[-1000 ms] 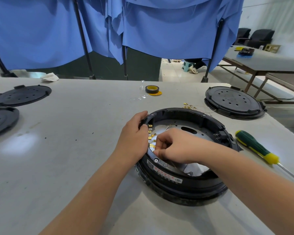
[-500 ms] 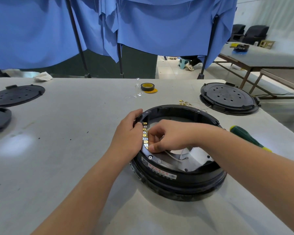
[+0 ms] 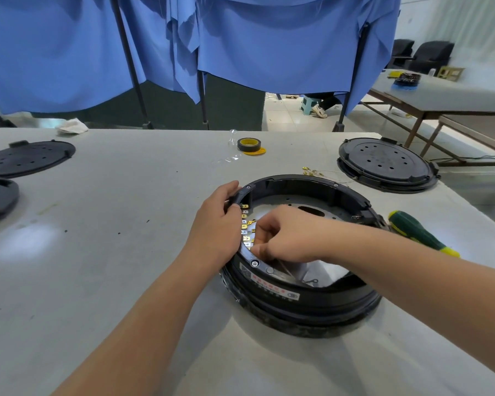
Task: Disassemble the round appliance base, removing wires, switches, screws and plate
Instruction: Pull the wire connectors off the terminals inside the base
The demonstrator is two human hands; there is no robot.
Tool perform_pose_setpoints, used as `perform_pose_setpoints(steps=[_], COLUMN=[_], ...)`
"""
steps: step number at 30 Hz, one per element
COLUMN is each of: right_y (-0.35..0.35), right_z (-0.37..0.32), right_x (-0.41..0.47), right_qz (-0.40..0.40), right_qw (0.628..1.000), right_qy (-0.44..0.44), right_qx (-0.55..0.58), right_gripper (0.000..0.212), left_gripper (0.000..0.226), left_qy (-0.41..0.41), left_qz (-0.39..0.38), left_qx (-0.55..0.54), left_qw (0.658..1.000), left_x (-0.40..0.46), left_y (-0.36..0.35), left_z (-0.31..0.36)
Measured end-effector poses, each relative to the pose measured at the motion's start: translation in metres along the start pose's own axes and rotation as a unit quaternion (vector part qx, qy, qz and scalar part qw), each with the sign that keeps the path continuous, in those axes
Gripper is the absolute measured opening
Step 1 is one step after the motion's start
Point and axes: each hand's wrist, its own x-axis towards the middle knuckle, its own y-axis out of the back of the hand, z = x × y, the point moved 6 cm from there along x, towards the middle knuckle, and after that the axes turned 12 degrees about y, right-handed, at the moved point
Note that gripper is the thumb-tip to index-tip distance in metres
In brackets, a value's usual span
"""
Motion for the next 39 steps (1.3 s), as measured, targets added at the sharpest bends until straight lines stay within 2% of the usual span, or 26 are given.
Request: perform_pose_setpoints(steps=[4,6,11,15,19,23,39], right_y=[0.009,0.010,0.004,0.010,0.006,0.010,0.010], right_z=[-0.010,-0.011,0.001,-0.003,0.001,-0.002,0.002], right_x=[0.007,0.009,0.003,0.004,0.003,0.004,0.000], right_qz=[-0.085,-0.103,-0.027,-0.074,-0.057,-0.085,-0.049], right_qw=[0.996,0.994,0.999,0.997,0.998,0.996,0.999], right_qy=[0.010,0.009,-0.003,-0.010,-0.010,-0.020,-0.015], right_qx=[-0.031,-0.047,-0.021,-0.019,-0.018,-0.012,-0.005], right_gripper=[0.026,0.025,0.027,0.026,0.027,0.025,0.026], left_gripper=[0.048,0.048,0.048,0.047,0.048,0.047,0.049], left_qy=[0.003,0.001,-0.001,-0.005,-0.006,-0.008,-0.017], left_qz=[-0.005,-0.004,0.000,0.003,-0.003,-0.005,-0.016], left_qx=[0.008,0.009,0.008,0.017,0.025,0.029,0.026], left_qw=[1.000,1.000,1.000,1.000,1.000,1.000,0.999], left_x=[-0.001,0.001,0.000,-0.001,0.000,0.000,0.005], left_y=[-0.001,-0.001,-0.001,-0.001,-0.002,-0.002,-0.005], left_z=[0.000,0.000,-0.001,0.000,0.001,0.002,-0.002])
